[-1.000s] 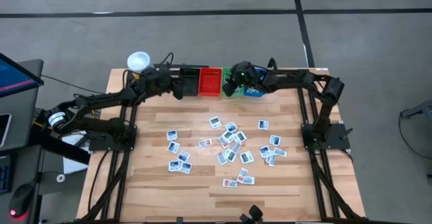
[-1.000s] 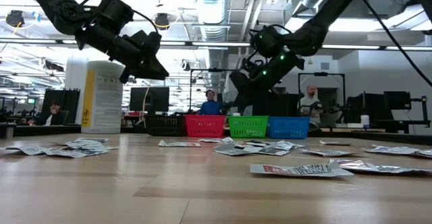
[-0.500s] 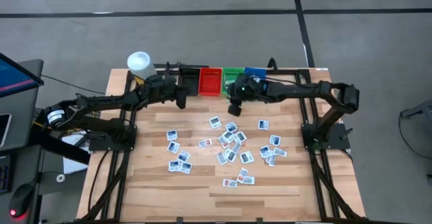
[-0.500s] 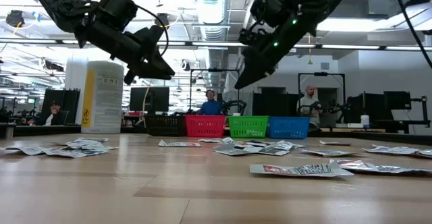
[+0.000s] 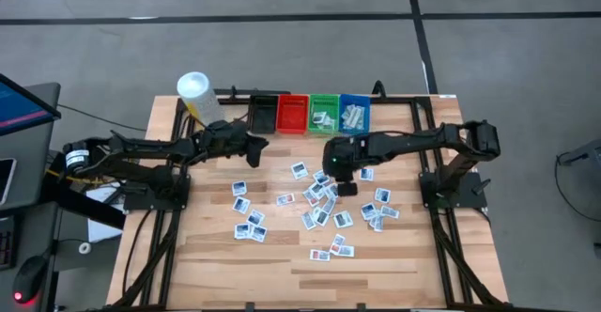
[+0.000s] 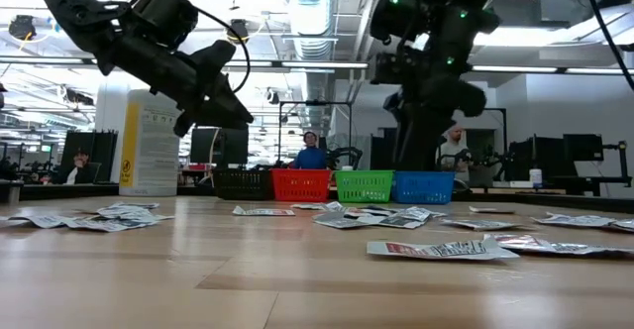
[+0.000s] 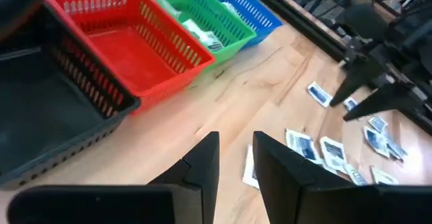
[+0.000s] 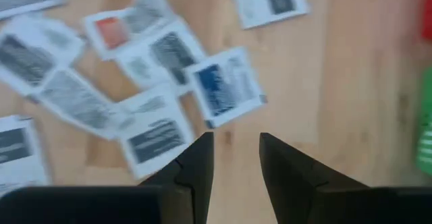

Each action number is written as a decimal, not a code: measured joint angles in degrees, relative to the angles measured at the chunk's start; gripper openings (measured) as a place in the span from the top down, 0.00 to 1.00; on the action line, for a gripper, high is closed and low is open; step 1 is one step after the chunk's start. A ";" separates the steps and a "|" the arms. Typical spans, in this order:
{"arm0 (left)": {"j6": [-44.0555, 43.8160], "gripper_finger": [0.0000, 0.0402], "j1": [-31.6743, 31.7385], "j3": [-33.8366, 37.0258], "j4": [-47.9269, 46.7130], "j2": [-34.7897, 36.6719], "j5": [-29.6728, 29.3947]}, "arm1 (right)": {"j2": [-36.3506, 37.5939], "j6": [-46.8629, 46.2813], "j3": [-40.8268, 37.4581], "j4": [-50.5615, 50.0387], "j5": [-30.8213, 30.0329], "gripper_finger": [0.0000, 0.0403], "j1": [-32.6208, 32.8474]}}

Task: Pick & Place First Aid Supplies
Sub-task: Put the towelette pack into the green bin

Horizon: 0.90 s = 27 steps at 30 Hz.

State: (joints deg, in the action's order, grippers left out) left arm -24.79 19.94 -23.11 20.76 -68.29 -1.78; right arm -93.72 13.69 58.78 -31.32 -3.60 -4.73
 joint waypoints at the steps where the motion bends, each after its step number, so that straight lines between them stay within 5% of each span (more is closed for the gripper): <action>1: -0.24 0.77 -0.60 0.13 0.18 0.00 -1.01 | 0.00 -0.29 0.00 -0.27 0.71 0.72 0.45; 7: -1.16 0.77 -2.52 0.46 0.96 0.00 -5.28 | 0.03 -2.32 -2.23 2.36 2.34 0.72 2.20; 27: -1.01 0.77 -2.64 0.44 2.05 0.00 -6.14 | -2.85 -4.97 -15.75 21.11 2.13 0.72 2.42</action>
State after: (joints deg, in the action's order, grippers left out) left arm -25.80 17.30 -22.68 22.81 -68.29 -7.92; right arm -96.56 8.72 43.04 -10.21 -1.47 -2.31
